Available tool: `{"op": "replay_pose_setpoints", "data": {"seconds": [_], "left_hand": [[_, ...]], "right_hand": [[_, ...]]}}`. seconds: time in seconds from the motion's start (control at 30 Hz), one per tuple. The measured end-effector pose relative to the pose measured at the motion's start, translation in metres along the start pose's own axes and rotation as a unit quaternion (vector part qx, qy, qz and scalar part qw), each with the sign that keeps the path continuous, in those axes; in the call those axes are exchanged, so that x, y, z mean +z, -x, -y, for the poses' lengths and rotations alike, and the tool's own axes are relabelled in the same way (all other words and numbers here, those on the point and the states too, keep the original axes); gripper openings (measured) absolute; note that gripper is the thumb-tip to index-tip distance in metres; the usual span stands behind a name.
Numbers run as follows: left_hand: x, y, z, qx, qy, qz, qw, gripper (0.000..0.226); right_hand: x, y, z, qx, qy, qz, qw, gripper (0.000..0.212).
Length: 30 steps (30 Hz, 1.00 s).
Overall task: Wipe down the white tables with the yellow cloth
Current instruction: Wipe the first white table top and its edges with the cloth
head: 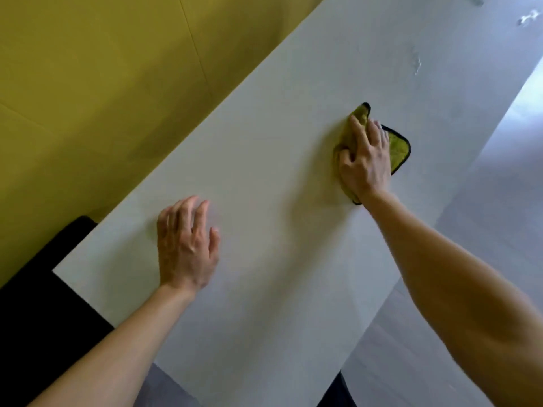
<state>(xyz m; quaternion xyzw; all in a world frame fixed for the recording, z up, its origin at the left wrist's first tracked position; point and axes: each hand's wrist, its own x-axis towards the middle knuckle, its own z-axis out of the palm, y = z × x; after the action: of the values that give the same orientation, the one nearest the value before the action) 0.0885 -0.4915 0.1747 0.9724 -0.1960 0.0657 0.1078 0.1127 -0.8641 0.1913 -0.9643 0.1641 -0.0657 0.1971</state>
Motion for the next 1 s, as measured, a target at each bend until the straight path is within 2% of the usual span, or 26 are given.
{"op": "replay_pose_setpoints", "data": {"seconds": [0.03, 0.07, 0.1, 0.13, 0.17, 0.2, 0.23, 0.3, 0.33, 0.37, 0.4, 0.43, 0.47, 0.53, 0.57, 0.6, 0.67, 0.73, 0.77, 0.8, 0.83, 0.87, 0.9, 0.93, 0.97, 1.0], "left_hand": [[0.003, 0.004, -0.011, -0.005, 0.007, 0.000, 1.000, 0.049], [0.004, 0.007, -0.022, -0.015, 0.013, -0.003, 1.000, 0.049], [0.004, 0.010, -0.032, -0.022, 0.018, -0.007, 1.000, 0.048], [0.004, 0.014, -0.043, -0.022, 0.024, -0.009, 0.999, 0.048], [0.005, 0.019, -0.053, -0.019, 0.030, -0.010, 0.999, 0.047], [0.007, 0.025, -0.061, -0.017, 0.033, -0.011, 0.999, 0.047], [0.008, 0.032, -0.067, -0.015, 0.032, -0.011, 0.999, 0.046], [0.015, 0.045, -0.078, -0.018, 0.028, -0.011, 0.999, 0.045], [0.019, 0.048, -0.084, -0.025, 0.023, -0.013, 0.999, 0.045], [0.023, 0.051, -0.091, -0.034, 0.020, -0.016, 0.999, 0.046], [0.025, 0.053, -0.096, -0.044, 0.018, -0.020, 0.999, 0.048], [0.027, 0.053, -0.101, -0.055, 0.014, -0.026, 0.998, 0.050], [0.029, 0.053, -0.106, -0.064, 0.008, -0.026, 0.998, 0.053], [0.032, 0.053, -0.118, -0.084, 0.001, -0.023, 0.996, 0.057], [0.034, 0.056, -0.122, -0.095, 0.003, -0.032, 0.995, 0.058], [0.037, 0.060, -0.123, -0.104, 0.006, -0.041, 0.994, 0.057], [0.042, 0.066, -0.126, -0.103, 0.006, -0.057, 0.993, 0.058], [0.042, 0.065, -0.126, -0.100, -0.002, -0.056, 0.993, 0.059], [0.041, 0.065, -0.126, -0.096, -0.002, -0.058, 0.994, 0.059], [0.040, 0.064, -0.125, -0.091, -0.007, -0.064, 0.994, 0.060], [0.040, 0.063, -0.126, -0.077, -0.016, -0.061, 0.995, 0.061], [0.040, 0.062, -0.126, -0.073, -0.022, -0.053, 0.996, 0.062], [0.041, 0.063, -0.125, -0.071, -0.025, -0.050, 0.996, 0.063], [0.043, 0.064, -0.124, -0.072, -0.022, -0.056, 0.996, 0.062], [0.044, 0.067, -0.124, -0.078, -0.021, -0.063, 0.995, 0.062], [0.046, 0.067, -0.124, -0.079, -0.027, -0.068, 0.994, 0.061]], "right_hand": [[0.011, 0.019, 0.008, 0.014, -0.005, -0.006, 1.000, 0.072], [0.023, 0.056, 0.030, -0.047, -0.018, 0.007, 0.999, 0.067], [0.032, 0.101, 0.049, -0.161, -0.036, 0.059, 0.984, 0.062], [0.032, 0.142, 0.061, -0.280, -0.040, 0.125, 0.951, 0.060], [0.024, 0.159, 0.060, -0.357, -0.036, 0.167, 0.918, 0.059], [0.016, 0.150, 0.044, -0.387, -0.029, 0.151, 0.909, 0.058], [0.012, 0.124, 0.016, -0.355, -0.019, 0.105, 0.929, 0.054], [-0.007, 0.048, -0.042, -0.158, 0.017, 0.013, 0.987, 0.049], [-0.015, 0.025, -0.056, -0.063, 0.009, -0.023, 0.998, 0.048], [-0.015, 0.024, -0.057, -0.011, -0.001, -0.040, 0.999, 0.049], [-0.008, 0.043, -0.044, -0.010, -0.016, -0.048, 0.999, 0.048], [0.000, 0.076, -0.023, -0.075, -0.039, -0.019, 0.996, 0.047], [0.004, 0.117, -0.004, -0.198, -0.056, 0.053, 0.977, 0.046], [0.001, 0.164, 0.000, -0.423, -0.056, 0.179, 0.886, 0.047], [-0.002, 0.152, -0.021, -0.455, -0.044, 0.158, 0.875, 0.046], [-0.007, 0.124, -0.047, -0.424, -0.033, 0.113, 0.898, 0.045], [-0.021, 0.053, -0.094, -0.211, -0.007, 0.010, 0.977, 0.043], [-0.019, 0.044, -0.089, -0.014, -0.020, -0.068, 0.997, 0.046], [-0.011, 0.070, -0.068, -0.004, -0.043, -0.069, 0.997, 0.046], [-0.005, 0.109, -0.043, -0.088, -0.074, -0.010, 0.993, 0.046], [-0.002, 0.151, -0.023, -0.242, -0.091, 0.079, 0.963, 0.046], [-0.004, 0.181, -0.017, -0.388, -0.091, 0.173, 0.901, 0.047], [-0.013, 0.185, -0.026, -0.482, -0.080, 0.215, 0.846, 0.049], [-0.017, 0.167, -0.053, -0.509, -0.064, 0.187, 0.838, 0.050], [-0.024, 0.131, -0.083, -0.464, -0.038, 0.145, 0.873, 0.050], [-0.031, 0.093, -0.111, -0.354, -0.020, 0.106, 0.929, 0.050]]}}
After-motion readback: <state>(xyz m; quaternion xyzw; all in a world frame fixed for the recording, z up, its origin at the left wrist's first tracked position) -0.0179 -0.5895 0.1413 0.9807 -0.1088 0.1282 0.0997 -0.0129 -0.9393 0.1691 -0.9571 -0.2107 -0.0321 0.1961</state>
